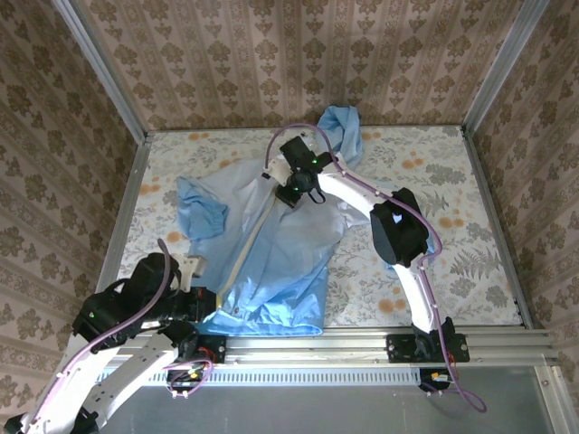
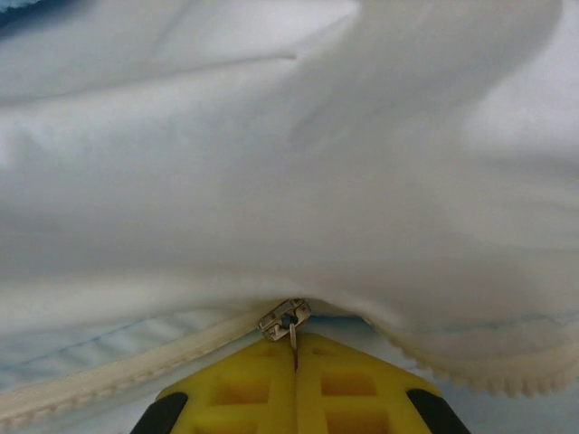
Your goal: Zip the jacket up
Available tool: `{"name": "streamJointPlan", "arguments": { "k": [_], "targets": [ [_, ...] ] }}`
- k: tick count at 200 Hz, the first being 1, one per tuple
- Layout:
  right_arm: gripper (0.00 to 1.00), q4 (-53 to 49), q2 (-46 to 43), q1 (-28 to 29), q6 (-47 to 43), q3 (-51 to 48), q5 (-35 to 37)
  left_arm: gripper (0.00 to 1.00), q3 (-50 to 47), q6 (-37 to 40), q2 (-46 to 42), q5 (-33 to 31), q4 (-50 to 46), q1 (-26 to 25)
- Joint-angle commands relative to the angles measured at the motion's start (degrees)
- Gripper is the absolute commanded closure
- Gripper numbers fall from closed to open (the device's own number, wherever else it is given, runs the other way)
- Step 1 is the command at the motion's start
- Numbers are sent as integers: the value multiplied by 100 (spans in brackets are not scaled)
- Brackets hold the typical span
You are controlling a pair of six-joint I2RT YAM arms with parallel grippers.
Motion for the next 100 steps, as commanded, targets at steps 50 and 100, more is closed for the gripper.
{"name": "streamJointPlan", "arguments": {
  "k": [50, 100],
  "targets": [
    [100, 142, 747, -196, 536, 1201, 853, 100, 604, -81, -262, 318, -573, -45],
    [100, -146, 991, -386, 689, 1815, 1221, 100, 518, -126, -430, 371, -661, -48]
  ]
}}
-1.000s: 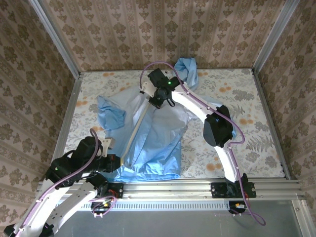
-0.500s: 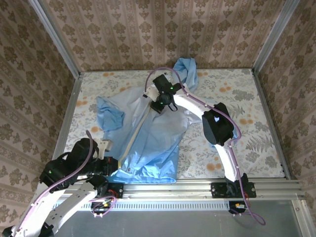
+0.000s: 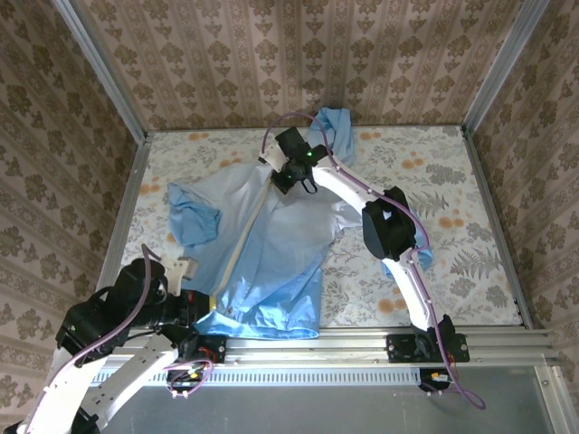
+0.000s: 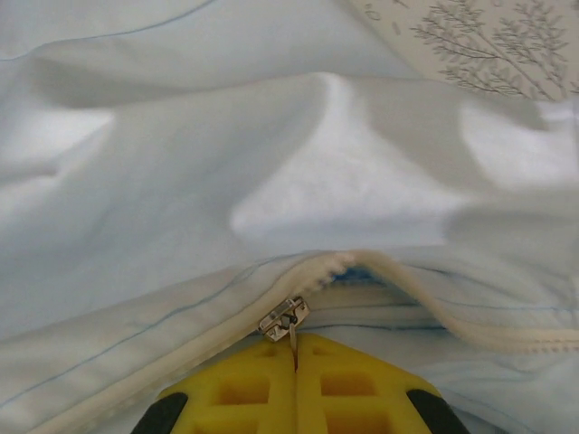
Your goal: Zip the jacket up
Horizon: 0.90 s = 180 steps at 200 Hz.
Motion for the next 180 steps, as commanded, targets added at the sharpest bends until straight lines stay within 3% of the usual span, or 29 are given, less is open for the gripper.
{"name": "streamJointPlan", "arguments": {
  "k": [1, 180],
  "targets": [
    [100, -47, 154, -293, 203, 389, 665, 100, 118, -119, -163, 351, -423, -48],
    [100, -675, 651, -1290, -193, 1893, 1115, 100, -19, -251, -254, 157, -762, -48]
  ]
}}
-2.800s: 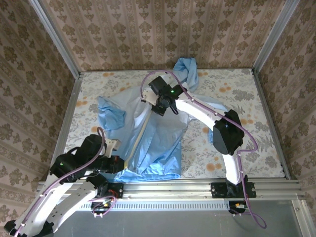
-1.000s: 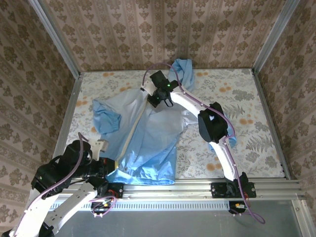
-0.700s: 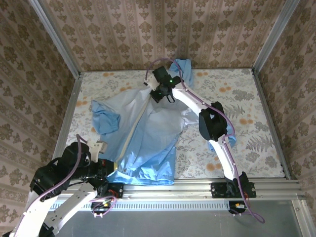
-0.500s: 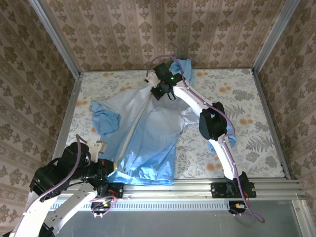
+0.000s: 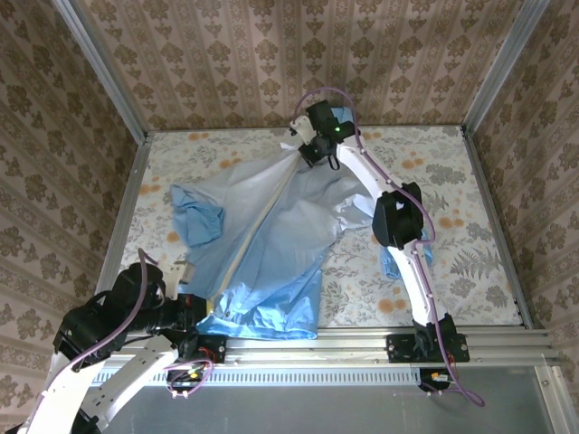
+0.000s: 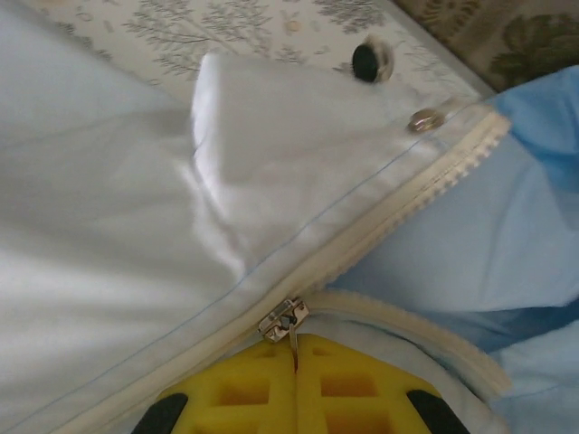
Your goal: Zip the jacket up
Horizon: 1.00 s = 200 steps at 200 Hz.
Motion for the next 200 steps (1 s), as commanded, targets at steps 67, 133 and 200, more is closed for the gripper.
{"name": "streamJointPlan", "arguments": {
  "k": [67, 133, 200],
  "targets": [
    [100, 126, 358, -691, -96, 963, 643, 100, -279, -382, -102, -181, -868, -39],
    [100, 139, 401, -945, -32, 1013, 641, 100, -538, -625, 662, -865, -904, -35],
    [100, 68, 222, -1314, 375, 938, 809, 100, -243, 930, 2383, -1029, -272, 1773]
  ]
}}
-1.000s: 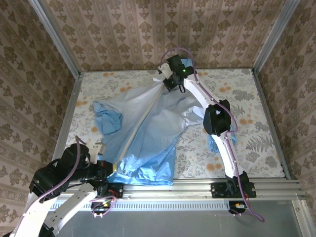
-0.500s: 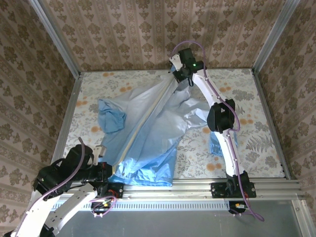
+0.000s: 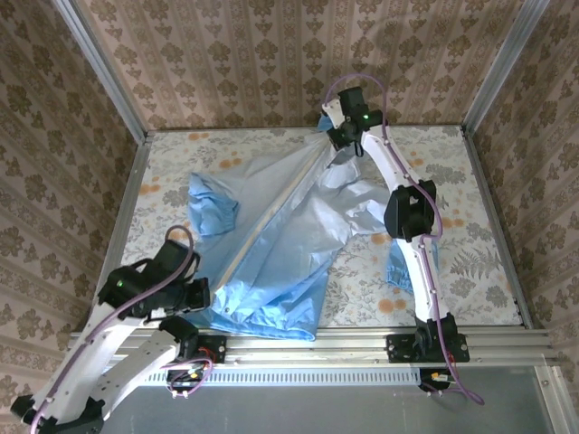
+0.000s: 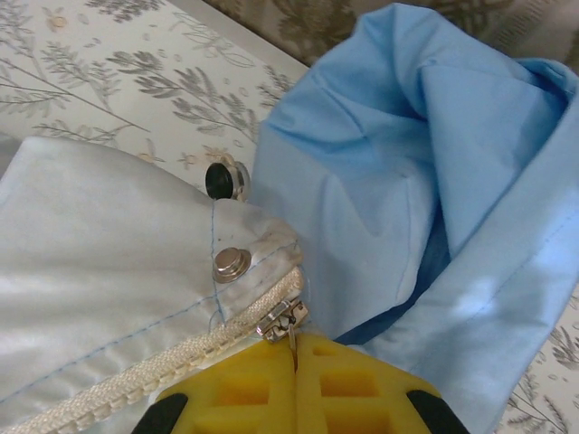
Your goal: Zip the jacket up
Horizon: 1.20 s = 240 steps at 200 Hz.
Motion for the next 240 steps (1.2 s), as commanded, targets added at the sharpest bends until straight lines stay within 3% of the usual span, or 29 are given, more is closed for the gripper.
{"name": "streamJointPlan", "arguments": {
  "k": [1, 44, 113, 154, 212, 240],
  "targets": [
    [100, 289, -125, -397, 324, 190, 595, 100, 212, 1012, 544, 17, -202, 997],
    [100, 583, -572, -516, 384, -657, 608, 100, 359, 1988, 1403, 1118, 938, 2728],
    [100, 1186, -1446, -641, 609, -2209, 432, 100, 796, 2246, 2353, 1527, 2393, 4056],
    [100, 1102, -1518, -640, 531, -2429, 393, 100, 939, 2414, 3021, 1518, 2983, 4481],
    [100, 1347, -1968, -640, 539, -3116, 374, 98, 1219, 2812, 3434, 1229, 3139, 4599],
    [60, 1359, -2253, -640, 650, -3275, 349, 62, 1500, 2966, 3508, 1071, 2965, 4615]
  ]
}}
